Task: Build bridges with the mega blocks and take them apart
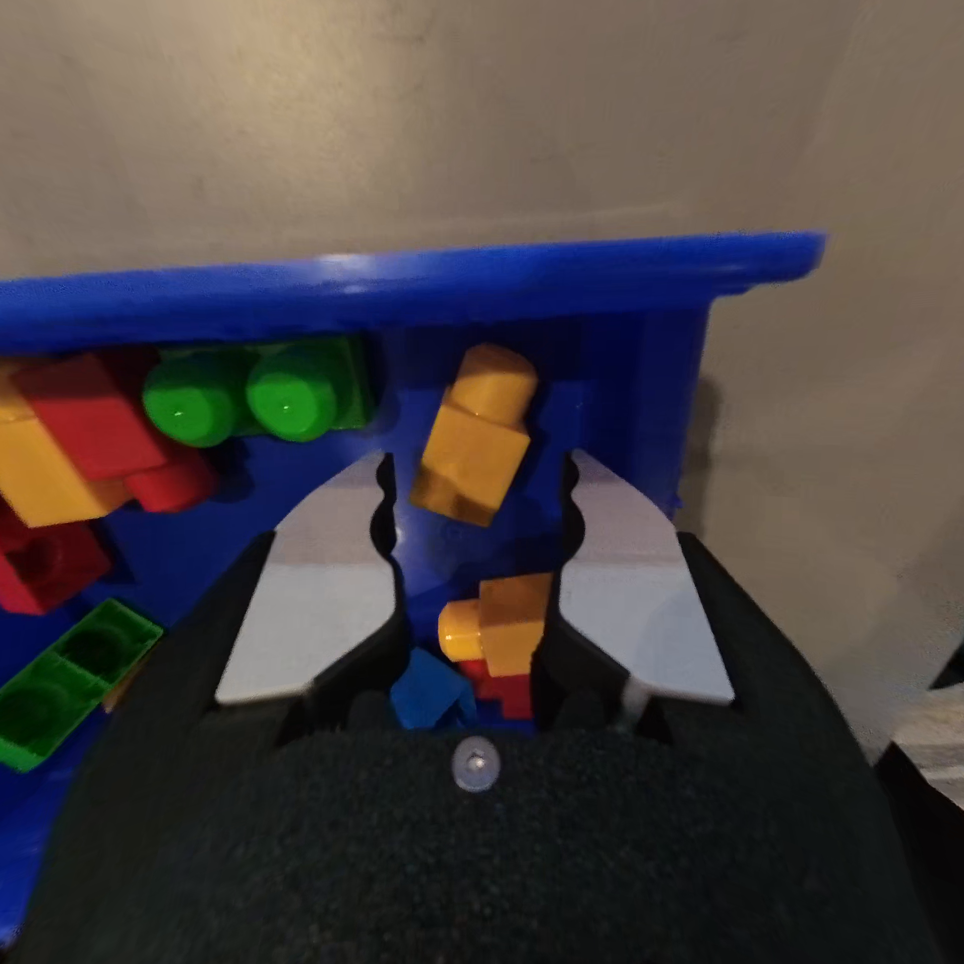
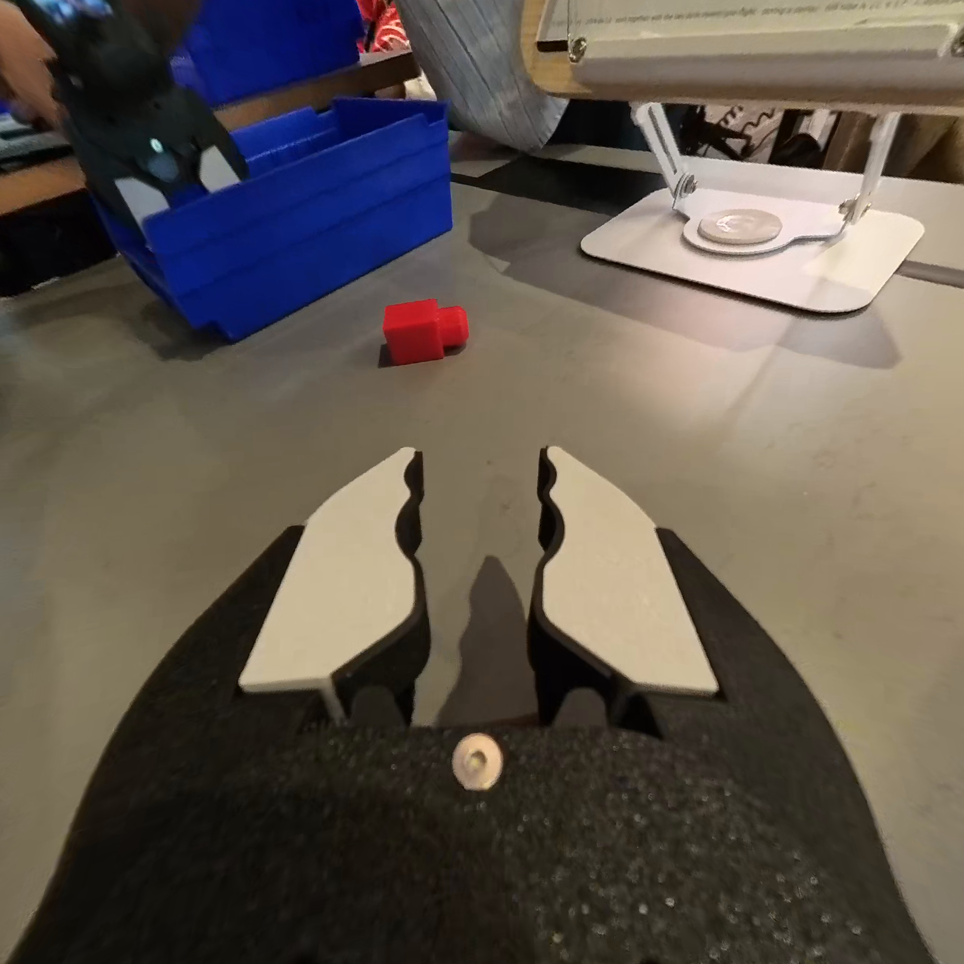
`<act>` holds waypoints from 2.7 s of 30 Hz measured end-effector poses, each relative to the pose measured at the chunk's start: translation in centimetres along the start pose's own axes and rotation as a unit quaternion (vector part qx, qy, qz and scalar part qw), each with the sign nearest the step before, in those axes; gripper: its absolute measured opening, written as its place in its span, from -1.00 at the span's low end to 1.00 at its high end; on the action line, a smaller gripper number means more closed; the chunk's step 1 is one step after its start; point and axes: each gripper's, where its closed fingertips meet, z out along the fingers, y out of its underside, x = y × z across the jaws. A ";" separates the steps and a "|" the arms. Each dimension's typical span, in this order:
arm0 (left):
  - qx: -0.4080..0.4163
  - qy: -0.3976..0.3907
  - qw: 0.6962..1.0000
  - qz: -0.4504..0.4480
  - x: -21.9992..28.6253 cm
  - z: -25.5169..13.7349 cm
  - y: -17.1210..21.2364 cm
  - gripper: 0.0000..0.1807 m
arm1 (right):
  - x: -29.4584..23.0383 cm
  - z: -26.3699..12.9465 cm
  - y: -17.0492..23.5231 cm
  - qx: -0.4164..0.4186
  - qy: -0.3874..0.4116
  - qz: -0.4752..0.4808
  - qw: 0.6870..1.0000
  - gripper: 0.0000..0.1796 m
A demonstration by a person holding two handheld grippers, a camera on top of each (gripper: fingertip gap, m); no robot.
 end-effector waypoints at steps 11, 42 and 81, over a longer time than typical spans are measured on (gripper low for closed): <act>0.034 -0.027 0.998 -0.052 -0.1 -3.1 0.5 -0.57 | 0.2 0.1 0.0 0.000 -0.009 0.023 1.000 -0.55; 0.019 -0.208 0.870 -0.447 -2.5 3.3 -21.8 -0.57 | -2.4 -0.5 -0.8 0.012 -0.017 -0.046 0.999 -0.58; 0.187 -0.333 0.822 -0.422 3.8 -5.7 -15.9 -0.33 | -2.6 -0.7 -0.9 0.012 -0.034 -0.032 0.999 -0.58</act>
